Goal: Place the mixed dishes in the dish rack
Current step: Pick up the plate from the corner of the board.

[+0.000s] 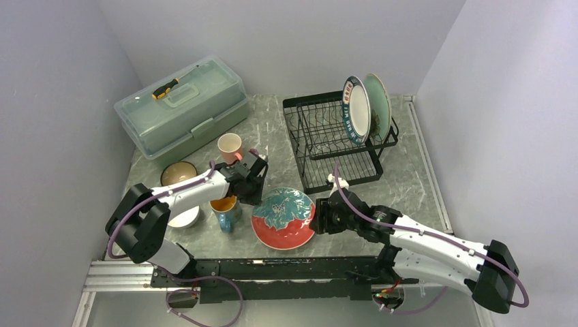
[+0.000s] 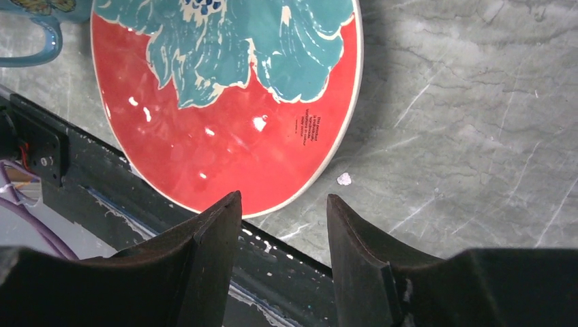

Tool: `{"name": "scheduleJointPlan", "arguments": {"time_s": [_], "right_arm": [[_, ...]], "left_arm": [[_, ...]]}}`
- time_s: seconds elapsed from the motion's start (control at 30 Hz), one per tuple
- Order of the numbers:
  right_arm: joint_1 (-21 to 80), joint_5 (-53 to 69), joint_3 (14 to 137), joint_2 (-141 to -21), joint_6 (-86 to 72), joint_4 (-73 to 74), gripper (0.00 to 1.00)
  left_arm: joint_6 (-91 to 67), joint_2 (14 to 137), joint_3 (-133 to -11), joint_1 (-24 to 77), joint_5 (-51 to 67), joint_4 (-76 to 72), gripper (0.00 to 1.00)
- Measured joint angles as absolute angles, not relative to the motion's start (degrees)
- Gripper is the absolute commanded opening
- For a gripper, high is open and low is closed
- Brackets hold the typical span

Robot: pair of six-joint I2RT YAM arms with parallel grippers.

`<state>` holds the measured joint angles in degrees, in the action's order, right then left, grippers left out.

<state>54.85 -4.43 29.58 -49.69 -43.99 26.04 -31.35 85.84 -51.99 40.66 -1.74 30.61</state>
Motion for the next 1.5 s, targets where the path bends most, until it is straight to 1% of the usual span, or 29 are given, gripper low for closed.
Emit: {"name": "scheduleJointPlan", "arguments": {"time_s": [0.1, 0.2, 0.63, 0.87, 1.17, 1.33, 1.5], "right_arm": [[54.85, -4.95, 29.47, -50.17, -44.21, 26.39, 0.52], [54.85, -5.58, 29.28, -50.26, -44.62, 26.46, 0.52], [54.85, -6.17, 27.09, -50.26, -46.78, 26.39, 0.53], [54.85, -6.15, 24.84, -50.26, -48.88, 24.80, 0.54], [54.85, -7.11, 23.99, -50.15, -51.16, 22.65, 0.55], [54.85, -7.33, 22.06, -49.39, -53.25, 20.88, 0.54], [54.85, -7.62, 20.84, -48.23, -55.20, 20.34, 0.51]], "left_arm": [[-31.33, 85.84, -51.99, 40.58, -1.80, 30.63, 0.23], [-31.29, 85.84, -51.96, 40.51, -1.85, 30.70, 0.21], [-31.11, 86.15, -52.12, 41.74, -2.87, 30.63, 0.18], [-31.35, 88.27, -52.73, 44.47, -1.04, 29.08, 0.16], [-32.05, 88.79, -52.73, 44.91, 0.08, 28.03, 0.15], [-32.64, 89.43, -52.73, 45.60, 1.63, 26.72, 0.13], [-32.84, 89.73, -52.73, 45.95, 2.37, 25.93, 0.12]]}}
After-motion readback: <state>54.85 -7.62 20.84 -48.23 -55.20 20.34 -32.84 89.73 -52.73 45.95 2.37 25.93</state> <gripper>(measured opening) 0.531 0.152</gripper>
